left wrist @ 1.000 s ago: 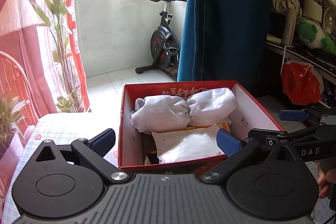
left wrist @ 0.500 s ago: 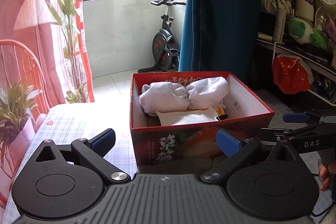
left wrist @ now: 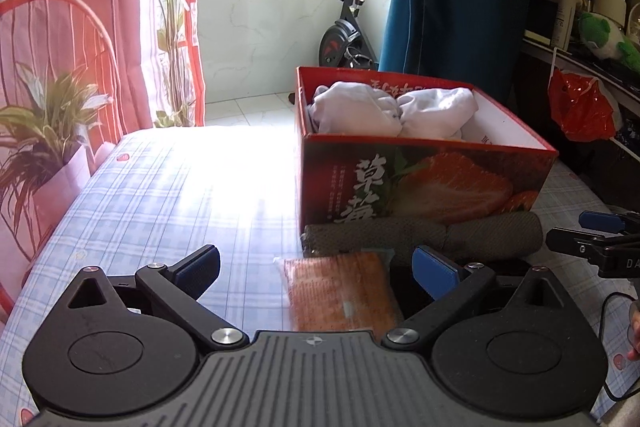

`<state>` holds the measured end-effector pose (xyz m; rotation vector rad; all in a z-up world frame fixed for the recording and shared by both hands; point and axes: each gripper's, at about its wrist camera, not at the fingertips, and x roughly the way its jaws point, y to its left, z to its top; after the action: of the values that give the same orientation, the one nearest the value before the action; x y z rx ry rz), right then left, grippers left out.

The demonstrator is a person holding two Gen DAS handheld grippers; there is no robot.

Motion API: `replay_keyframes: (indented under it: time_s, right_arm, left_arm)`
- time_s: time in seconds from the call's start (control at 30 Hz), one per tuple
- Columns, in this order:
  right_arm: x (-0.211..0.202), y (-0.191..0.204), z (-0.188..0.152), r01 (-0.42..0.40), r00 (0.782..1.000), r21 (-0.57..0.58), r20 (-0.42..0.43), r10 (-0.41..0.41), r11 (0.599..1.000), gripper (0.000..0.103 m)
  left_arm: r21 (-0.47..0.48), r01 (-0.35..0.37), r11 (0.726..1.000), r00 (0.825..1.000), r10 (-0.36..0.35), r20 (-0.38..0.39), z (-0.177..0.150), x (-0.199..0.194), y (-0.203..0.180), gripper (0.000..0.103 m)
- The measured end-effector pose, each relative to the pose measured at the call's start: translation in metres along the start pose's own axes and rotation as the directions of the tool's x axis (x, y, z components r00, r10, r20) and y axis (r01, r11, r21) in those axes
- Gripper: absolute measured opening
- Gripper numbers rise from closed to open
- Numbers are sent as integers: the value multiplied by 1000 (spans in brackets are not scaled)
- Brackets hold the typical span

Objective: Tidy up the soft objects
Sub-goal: 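Move both grippers back to the wrapped snack on the table, then close both grippers on the wrapped snack package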

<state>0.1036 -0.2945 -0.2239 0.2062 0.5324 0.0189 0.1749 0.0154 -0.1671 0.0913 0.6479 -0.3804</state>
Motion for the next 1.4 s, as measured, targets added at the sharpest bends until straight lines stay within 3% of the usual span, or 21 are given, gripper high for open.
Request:
replay_keyframes:
  time_s: [0.1,0.4,0.47,0.6,0.67,0.73,0.97,1.4]
  right_arm:
    - [-2,5,-13,-10,1000,-23,22,11,1000,103]
    - [7,12,-35,-53,998,-36,-25,52,998,102]
    - [9,11,-38,-50,998,-31,-40,49,998,102]
    - [13,5,-42,-56,996,-1,-68,55,998,102]
    - [15,6,-44,-59,995,-5,-77,59,998,102]
    - [17,8,-47,-68,994,-20,-86,66,998,100]
    - [19,17,-49,-125,987,-44,-110,120,991,86]
    - [3,42,-54,-236,967,-138,-133,218,962,83]
  left_arm:
    - [-17,-4,1000,1000,3,-29,-8,5,7,103]
    - [-104,18,994,997,-26,-76,-23,31,20,100]
    - [-119,28,993,995,-40,-94,-24,39,22,87]
    - [-153,60,986,990,-78,-116,-27,51,23,79]
    - [-184,100,978,985,-123,-121,-29,54,25,65]
    - [-212,142,967,979,-168,-114,-31,54,22,58]
    - [-207,202,957,964,-232,-133,-31,53,3,56]
    - [-175,294,940,935,-320,-150,-46,45,-64,54]
